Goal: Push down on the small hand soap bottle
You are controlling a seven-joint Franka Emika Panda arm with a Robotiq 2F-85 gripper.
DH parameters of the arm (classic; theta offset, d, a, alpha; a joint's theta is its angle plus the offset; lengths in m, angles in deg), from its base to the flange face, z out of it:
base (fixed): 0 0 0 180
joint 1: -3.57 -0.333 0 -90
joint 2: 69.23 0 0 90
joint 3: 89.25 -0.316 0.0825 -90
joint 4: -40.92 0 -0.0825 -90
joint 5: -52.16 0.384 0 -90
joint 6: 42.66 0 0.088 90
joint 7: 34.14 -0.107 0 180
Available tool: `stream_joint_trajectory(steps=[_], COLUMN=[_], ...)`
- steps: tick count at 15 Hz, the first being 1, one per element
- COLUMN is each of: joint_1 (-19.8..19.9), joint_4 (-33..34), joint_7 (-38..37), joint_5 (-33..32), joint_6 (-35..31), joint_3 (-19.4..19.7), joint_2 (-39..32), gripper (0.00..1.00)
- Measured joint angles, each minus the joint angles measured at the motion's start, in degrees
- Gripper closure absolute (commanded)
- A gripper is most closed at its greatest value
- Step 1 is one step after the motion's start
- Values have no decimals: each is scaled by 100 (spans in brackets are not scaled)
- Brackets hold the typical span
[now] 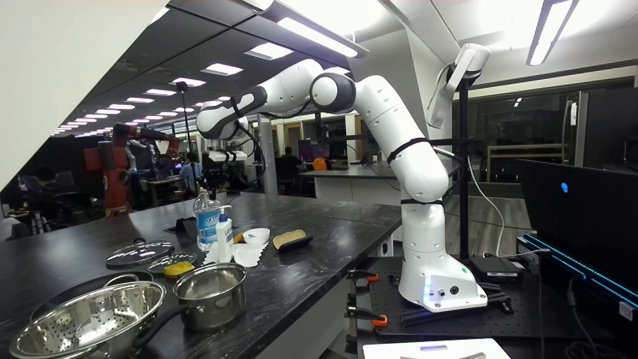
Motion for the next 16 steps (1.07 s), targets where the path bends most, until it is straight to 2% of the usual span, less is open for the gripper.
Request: stream_joint_trajectory(steps=[6, 7, 9, 16], joint_1=[-113, -119, -124, -236], joint_4=[9, 20, 43, 69], joint_7=[8, 8, 7, 6], joint_5=[44, 81, 145, 310], joint_6=[230, 362, 652, 1375], joint_3=[-181, -206, -248, -293], joint_2=[391, 501, 745, 1519], gripper=[100, 74, 68, 16])
